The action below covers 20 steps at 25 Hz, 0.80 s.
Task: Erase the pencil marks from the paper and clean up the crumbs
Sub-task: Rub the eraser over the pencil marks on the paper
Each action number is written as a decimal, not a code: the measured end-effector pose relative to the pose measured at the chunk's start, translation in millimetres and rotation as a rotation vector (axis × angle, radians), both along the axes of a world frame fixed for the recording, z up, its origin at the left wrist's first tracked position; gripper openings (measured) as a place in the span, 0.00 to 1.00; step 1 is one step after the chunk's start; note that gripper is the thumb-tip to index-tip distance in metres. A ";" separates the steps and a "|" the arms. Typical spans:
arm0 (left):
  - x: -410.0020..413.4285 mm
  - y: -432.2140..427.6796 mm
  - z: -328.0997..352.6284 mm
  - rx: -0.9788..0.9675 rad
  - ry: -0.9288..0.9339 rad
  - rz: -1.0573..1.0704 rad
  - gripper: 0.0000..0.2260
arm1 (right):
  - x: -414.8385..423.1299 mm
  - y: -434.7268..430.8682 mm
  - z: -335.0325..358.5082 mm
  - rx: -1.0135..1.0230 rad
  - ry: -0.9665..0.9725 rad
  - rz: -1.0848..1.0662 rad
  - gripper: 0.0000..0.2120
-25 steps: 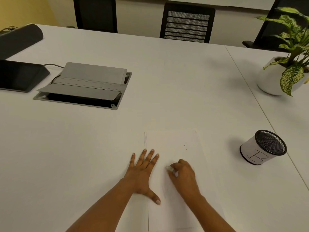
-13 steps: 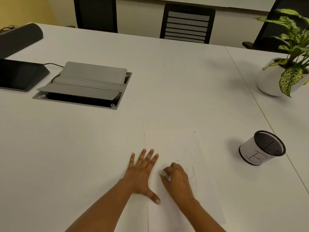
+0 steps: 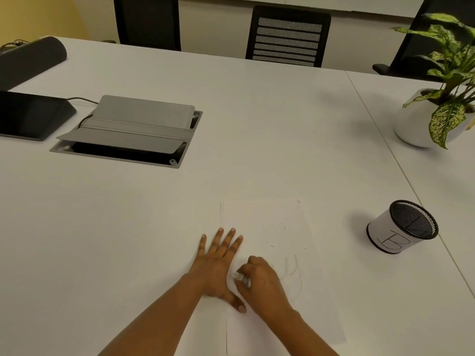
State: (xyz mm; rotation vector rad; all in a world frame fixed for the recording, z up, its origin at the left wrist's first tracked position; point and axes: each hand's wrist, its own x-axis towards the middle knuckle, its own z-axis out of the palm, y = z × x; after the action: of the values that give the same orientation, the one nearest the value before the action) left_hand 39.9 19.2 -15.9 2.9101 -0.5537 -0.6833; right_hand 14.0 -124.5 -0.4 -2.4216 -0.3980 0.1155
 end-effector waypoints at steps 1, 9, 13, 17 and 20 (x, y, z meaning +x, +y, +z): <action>-0.1 0.7 -0.6 -0.006 0.003 0.000 0.62 | 6.7 -6.7 1.5 0.003 0.009 -0.049 0.09; -0.8 2.6 -8.3 -0.093 -0.036 0.040 0.60 | 33.0 -31.4 -2.7 -0.019 0.066 -0.286 0.09; -0.7 5.2 -11.5 -0.200 -0.057 0.095 0.50 | 38.5 -36.9 -3.6 0.010 0.059 -0.405 0.06; -6.0 -2.8 -10.3 -0.176 -0.054 0.095 0.50 | 35.9 -34.0 -4.2 0.018 0.053 -0.451 0.06; -10.4 -8.4 -10.9 -0.084 -0.050 0.060 0.56 | 32.1 -32.9 -2.8 0.045 0.037 -0.445 0.08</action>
State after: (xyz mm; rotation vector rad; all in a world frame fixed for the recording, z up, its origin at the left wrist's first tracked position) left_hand 29.5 10.8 -26.8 2.8591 -0.4863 -0.5673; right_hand 46.1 -157.4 -3.2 -2.3980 0.1583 -0.0444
